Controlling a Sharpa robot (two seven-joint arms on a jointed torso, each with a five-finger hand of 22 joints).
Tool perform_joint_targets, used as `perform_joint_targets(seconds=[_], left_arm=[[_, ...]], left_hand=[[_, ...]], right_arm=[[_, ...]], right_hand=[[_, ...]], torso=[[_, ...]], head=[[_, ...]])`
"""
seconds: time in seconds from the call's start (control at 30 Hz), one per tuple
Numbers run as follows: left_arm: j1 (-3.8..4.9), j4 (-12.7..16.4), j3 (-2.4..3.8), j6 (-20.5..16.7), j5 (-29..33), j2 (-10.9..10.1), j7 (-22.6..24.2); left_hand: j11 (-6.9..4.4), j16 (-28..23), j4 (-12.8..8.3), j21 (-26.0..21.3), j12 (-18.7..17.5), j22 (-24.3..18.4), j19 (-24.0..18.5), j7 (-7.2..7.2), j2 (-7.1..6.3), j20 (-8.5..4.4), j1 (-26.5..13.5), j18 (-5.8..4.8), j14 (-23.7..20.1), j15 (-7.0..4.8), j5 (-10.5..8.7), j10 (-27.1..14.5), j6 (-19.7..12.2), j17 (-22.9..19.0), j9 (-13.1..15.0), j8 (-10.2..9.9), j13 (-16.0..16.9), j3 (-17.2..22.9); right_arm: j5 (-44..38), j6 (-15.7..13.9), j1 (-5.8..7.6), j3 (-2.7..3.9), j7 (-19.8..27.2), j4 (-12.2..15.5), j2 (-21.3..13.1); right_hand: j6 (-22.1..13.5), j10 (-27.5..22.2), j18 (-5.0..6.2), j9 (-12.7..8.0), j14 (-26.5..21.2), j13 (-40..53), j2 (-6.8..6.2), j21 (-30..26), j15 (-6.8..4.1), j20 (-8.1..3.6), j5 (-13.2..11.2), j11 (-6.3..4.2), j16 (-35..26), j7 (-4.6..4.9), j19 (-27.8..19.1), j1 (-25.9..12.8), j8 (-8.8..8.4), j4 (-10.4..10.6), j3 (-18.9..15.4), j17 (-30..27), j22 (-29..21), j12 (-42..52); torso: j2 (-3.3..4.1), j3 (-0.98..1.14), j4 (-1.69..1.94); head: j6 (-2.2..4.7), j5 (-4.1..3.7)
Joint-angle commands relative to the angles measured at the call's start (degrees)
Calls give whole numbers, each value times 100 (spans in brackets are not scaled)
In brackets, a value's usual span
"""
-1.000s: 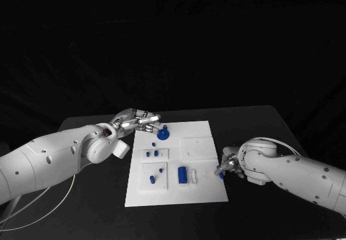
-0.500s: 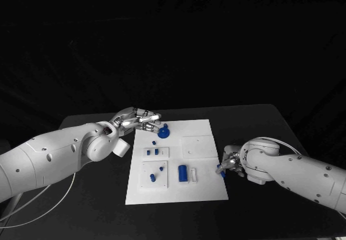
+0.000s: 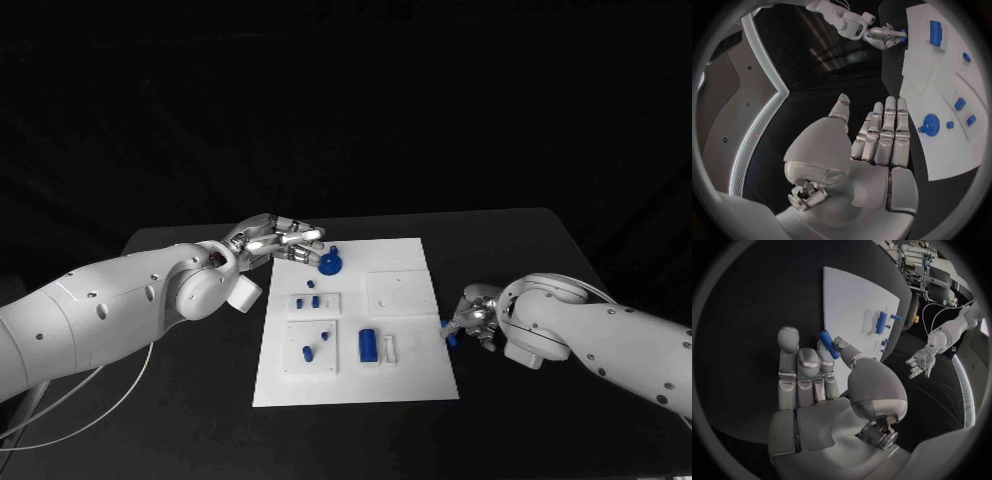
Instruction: Assemble the parts on the task board
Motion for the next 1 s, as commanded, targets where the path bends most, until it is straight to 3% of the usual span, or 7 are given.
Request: perform_joint_targets(seconds=[0.03, 0.13, 0.23, 0.5, 0.67, 0.77, 1.0], left_arm=[[0, 5, 4, 106, 36, 9, 10], [0, -7, 4, 108, 36, 21, 12], [0, -15, 4, 111, 36, 30, 13], [-1, -20, 4, 109, 32, 49, 18], [-10, 5, 4, 117, 29, 67, 31], [-14, 11, 4, 111, 29, 68, 34], [-25, 46, 4, 104, 28, 73, 42]], left_hand=[[-7, -13, -9, -14, -15, -6, 12, -14, 24, 32, 14, 24, -24, 6, 36, -30, -23, 8, -9, -11, 5, 32], [-7, -13, -5, -13, -15, -6, 12, -15, 24, 32, 8, 24, -24, 6, 28, -30, -23, 8, -9, -11, 5, 29], [-7, -13, -5, -13, -15, -6, 12, -15, 24, 32, 8, 24, -24, 6, 28, -30, -23, 8, -9, -11, 5, 29], [-10, -11, -1, -11, -15, -5, 13, -18, 33, 31, 10, 24, -19, 5, 27, -21, 7, 9, -7, -6, 5, 32], [-18, -12, -2, -9, -13, -5, 17, -32, 43, 28, 17, 25, -17, 2, 33, -2, 124, 9, 1, 14, 6, 38], [-18, -12, -3, -8, -14, -5, 18, -29, 46, 26, 17, 24, -13, 2, 34, -2, 104, 8, -4, -3, 5, 36], [-18, -12, -3, -8, -14, -5, 18, -29, 46, 26, 17, 24, -13, 2, 34, -2, 104, 8, -4, -3, 5, 36]], right_arm=[[254, -89, -3, 67, 56, 65, -33], [281, -78, 5, 163, 55, 133, -65], [321, -71, 10, 219, 60, 208, -73], [676, 181, 14, 257, 39, 339, 93], [760, 281, 13, 170, 28, 261, 308], [746, 324, 12, 89, 11, 210, 441], [424, 333, 11, -89, -12, 129, 709]], right_hand=[[43, 39, 20, 43, 13, -8, 17, 4, -30, -1, -25, -16, -11, 7, 226, -35, 32, -141, 112, -10, -3, 10], [43, 38, 20, 43, 11, -10, 15, -4, -31, -2, -21, -16, -13, 8, 225, -40, 32, -141, 103, -18, -7, 10], [45, 39, 19, 43, 11, -11, 9, -4, -32, -3, 22, -18, -12, 5, 226, -48, 32, -135, 81, -24, -8, 14], [40, 31, 16, 42, 7, -16, 17, -15, -29, 0, 42, -15, -13, 8, 222, -45, 31, -136, 60, -34, -13, 8], [30, 20, 13, 39, 5, -22, 30, -35, -25, 4, 37, -12, -16, 9, 218, -51, 31, -125, 24, -45, -18, 2], [22, 25, 14, 36, 7, -16, 47, -48, -26, 3, -7, -14, -8, 4, 219, -96, 30, -73, -18, -43, -22, 16], [43, 26, 9, 24, 3, -14, 116, -56, -33, -5, 37, -24, 5, -13, 225, -61, 32, -34, -329, -47, -26, 23]], torso=[[2, 1, 4], [2, -4, 4], [3, 1, 5], [0, 1, -1], [3, 3, 20], [7, 11, 14], [4, 5, 9]], head=[[2, 0], [0, -1], [-5, 0], [-11, -2], [-7, 11], [-17, 28], [-27, 49]])
